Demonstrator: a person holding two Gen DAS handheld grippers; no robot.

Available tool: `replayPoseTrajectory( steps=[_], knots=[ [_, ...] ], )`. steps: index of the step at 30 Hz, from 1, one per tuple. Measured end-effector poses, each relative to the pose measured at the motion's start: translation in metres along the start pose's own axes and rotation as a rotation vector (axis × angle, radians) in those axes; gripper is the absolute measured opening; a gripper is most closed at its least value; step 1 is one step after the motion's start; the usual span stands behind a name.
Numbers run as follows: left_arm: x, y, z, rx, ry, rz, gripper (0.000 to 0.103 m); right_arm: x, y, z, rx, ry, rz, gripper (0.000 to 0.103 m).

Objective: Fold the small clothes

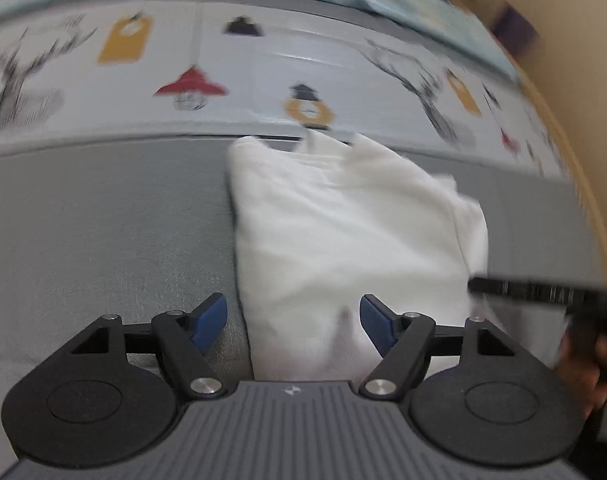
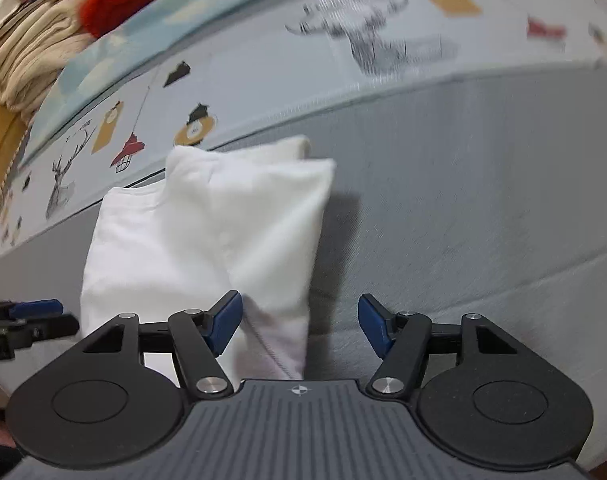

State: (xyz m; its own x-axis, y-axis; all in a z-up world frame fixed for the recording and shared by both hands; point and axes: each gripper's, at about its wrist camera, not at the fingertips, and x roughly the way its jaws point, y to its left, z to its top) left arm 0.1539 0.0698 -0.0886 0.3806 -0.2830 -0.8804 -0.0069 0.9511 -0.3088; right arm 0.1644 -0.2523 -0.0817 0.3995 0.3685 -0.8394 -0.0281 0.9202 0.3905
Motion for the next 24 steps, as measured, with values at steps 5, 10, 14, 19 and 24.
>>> replayPoseTrajectory(
  steps=[5,10,14,19,24],
  knots=[
    [0.031,0.025,0.005,-0.158,0.056,-0.041,0.078,0.016,0.002,0.003,0.037,0.049,0.012,0.073],
    [0.055,0.022,0.021,-0.143,0.103,-0.04,0.064,0.026,0.005,0.007,0.032,0.077,0.035,0.072],
    [0.056,0.011,0.033,-0.082,0.079,-0.047,0.042,0.033,0.01,0.013,0.043,0.081,0.081,0.04],
    [0.022,-0.006,0.052,0.049,-0.174,0.055,0.037,0.016,0.037,0.024,-0.05,-0.137,0.075,0.017],
    [0.006,0.012,0.067,-0.05,-0.232,0.079,0.058,0.008,0.064,0.032,-0.134,-0.346,-0.065,0.038]
  ],
)
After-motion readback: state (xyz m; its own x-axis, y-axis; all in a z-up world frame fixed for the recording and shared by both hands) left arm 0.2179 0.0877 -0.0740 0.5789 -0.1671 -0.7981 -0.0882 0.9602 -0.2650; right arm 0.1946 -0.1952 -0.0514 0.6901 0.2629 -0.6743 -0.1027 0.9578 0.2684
